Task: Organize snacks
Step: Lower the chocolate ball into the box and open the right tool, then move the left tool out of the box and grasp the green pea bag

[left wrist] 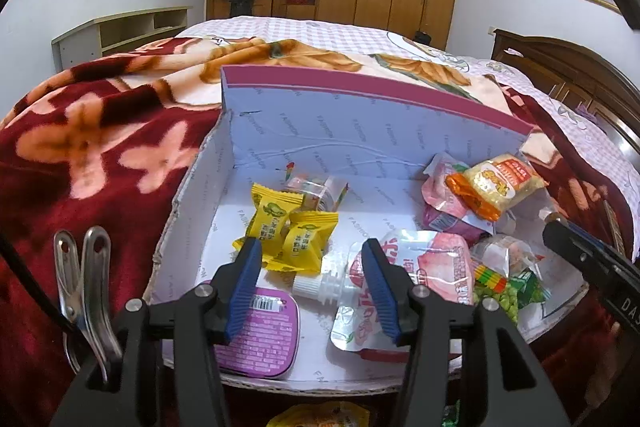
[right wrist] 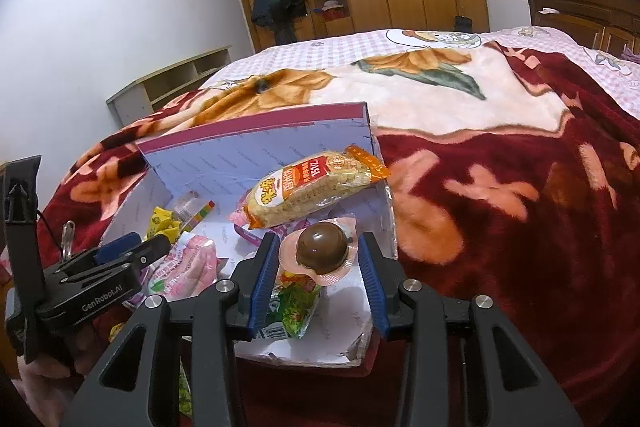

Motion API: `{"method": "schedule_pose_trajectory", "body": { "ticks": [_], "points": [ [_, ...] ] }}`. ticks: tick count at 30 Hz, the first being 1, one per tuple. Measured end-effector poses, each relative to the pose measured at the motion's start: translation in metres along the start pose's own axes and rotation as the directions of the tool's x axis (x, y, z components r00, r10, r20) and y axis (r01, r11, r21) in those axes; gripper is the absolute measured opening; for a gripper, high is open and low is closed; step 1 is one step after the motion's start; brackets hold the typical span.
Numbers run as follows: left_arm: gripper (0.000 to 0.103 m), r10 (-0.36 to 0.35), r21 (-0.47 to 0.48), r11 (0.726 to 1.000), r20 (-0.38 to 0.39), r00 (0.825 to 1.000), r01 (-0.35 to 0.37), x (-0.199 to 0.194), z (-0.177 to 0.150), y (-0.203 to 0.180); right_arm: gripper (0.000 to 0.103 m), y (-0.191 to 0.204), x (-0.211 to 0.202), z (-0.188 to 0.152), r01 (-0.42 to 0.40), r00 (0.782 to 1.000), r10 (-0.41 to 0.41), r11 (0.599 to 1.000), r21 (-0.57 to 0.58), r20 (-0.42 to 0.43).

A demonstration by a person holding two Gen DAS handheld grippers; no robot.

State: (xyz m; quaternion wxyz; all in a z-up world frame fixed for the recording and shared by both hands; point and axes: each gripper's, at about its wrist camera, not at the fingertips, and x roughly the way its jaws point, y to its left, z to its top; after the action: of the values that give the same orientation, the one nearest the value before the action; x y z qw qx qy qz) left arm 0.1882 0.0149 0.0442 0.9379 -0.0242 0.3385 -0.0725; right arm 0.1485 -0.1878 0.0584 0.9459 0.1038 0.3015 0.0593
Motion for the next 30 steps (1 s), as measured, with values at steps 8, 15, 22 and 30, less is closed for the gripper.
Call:
{"method": "schedule_pose_trajectory", "body": {
  "ticks": [8, 15, 22, 30],
  "points": [
    [0.069, -0.004, 0.02, 1.0, 0.025, 1.0, 0.004, -0.01, -0.002, -0.007, 0.059, 0.005, -0.008, -0.002, -0.012, 0.999, 0.012, 1.0, -0.004, 0.036],
    [0.069, -0.02, -0.004, 1.0, 0.036, 0.999, 0.02, -0.032, -0.002, -0.004, 0.06, 0.007, -0.02, -0.003, -0.025, 0.998, 0.024, 1.0, 0.009, 0.06],
    [0.07, -0.044, -0.013, 0.999, 0.028, 0.999, 0.045, -0.064, -0.008, -0.006, 0.06, 0.01, -0.041, -0.008, -0.053, 0.995, 0.051, 0.998, 0.025, 0.083],
    [0.07, -0.044, -0.013, 0.999, 0.002, 0.999, 0.044, -0.096, -0.033, -0.015, 0.06, 0.016, -0.063, -0.023, -0.086, 0.994, 0.083, 0.996, 0.033, 0.076]
  ]
}}
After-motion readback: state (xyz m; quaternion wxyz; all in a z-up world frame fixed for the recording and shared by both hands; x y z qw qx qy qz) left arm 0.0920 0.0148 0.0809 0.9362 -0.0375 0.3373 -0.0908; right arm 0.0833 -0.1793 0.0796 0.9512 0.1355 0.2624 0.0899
